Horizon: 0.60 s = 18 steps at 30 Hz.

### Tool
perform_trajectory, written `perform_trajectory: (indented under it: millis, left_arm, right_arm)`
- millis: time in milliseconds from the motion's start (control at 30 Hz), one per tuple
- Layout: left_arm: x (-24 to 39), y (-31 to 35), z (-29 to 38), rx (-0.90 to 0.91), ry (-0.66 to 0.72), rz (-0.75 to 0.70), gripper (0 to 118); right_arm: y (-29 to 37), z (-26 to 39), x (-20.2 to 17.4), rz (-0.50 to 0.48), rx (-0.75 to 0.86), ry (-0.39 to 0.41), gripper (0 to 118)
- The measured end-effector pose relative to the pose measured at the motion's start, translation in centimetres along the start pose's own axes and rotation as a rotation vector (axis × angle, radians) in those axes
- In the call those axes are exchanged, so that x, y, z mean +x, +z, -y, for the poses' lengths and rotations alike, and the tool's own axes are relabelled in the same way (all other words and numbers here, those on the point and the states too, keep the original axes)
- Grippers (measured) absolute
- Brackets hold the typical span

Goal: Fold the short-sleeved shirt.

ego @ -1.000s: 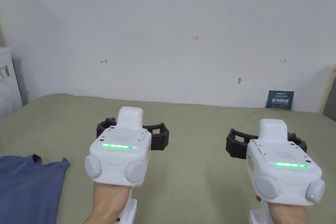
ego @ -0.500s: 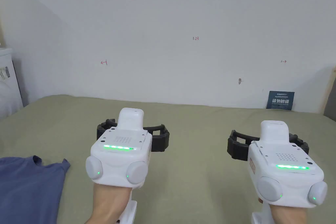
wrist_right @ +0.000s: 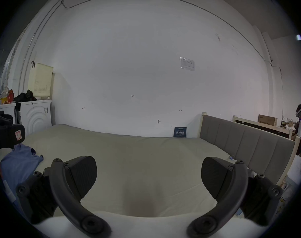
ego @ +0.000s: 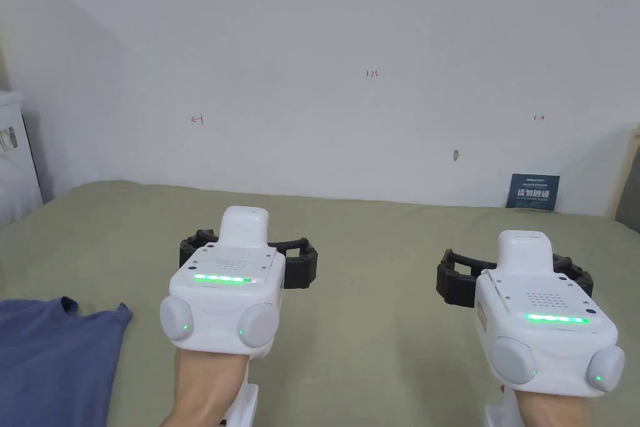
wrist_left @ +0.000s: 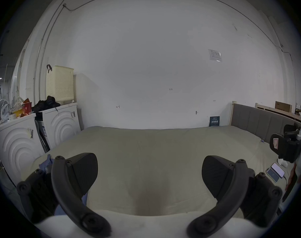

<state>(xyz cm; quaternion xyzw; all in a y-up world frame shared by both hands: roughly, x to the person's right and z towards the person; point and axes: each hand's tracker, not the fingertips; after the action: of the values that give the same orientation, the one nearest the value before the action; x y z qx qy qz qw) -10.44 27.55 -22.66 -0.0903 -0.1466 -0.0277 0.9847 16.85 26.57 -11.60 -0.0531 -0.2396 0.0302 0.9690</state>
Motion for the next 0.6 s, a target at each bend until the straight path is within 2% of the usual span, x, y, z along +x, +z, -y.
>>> perform_trajectory:
  millis: [300, 333, 367, 400, 433, 467, 500, 533, 600]
  left_arm:
    - [0.30, 0.02, 0.07, -0.010, -0.019, 0.008, 118]
    - [0.37, -0.02, 0.06, -0.012, -0.024, -0.004, 111]
    - [0.32, -0.03, 0.03, -0.015, -0.025, 0.003, 93]
    - [0.34, -0.07, -0.05, -0.031, -0.030, 0.024, 43]
    - [0.23, -0.07, -0.18, -0.043, -0.044, 0.030, 0]
    - [0.39, -0.41, -0.12, -0.066, -0.069, 0.001, 0]
    - [0.46, -0.32, 0.37, -0.033, -0.049, 0.011, 0]
    - [0.45, -0.26, 0.56, -0.037, -0.061, 0.021, 0]
    - [0.86, -0.01, 0.18, -0.027, -0.056, 0.021, 0]
  right_arm:
    - [-0.12, -0.38, 0.08, -0.010, -0.015, -0.014, 115]
    - [-0.08, -0.43, 0.08, -0.009, -0.017, -0.016, 99]
    - [-0.01, -0.56, 0.06, -0.010, -0.027, -0.014, 67]
    - [-0.03, -0.57, -0.02, -0.002, -0.031, -0.011, 13]
    - [-0.47, -0.30, -0.06, 0.034, -0.051, 0.010, 0]
    - [-0.18, -0.39, 0.03, 0.120, -0.040, -0.006, 0]
    - [-0.27, -0.56, -0.02, 0.045, -0.054, -0.016, 0]
    - [-0.19, -0.74, 0.27, 0.023, -0.077, -0.037, 0]
    - [0.05, -0.76, 0.31, 0.039, -0.072, -0.036, 0]
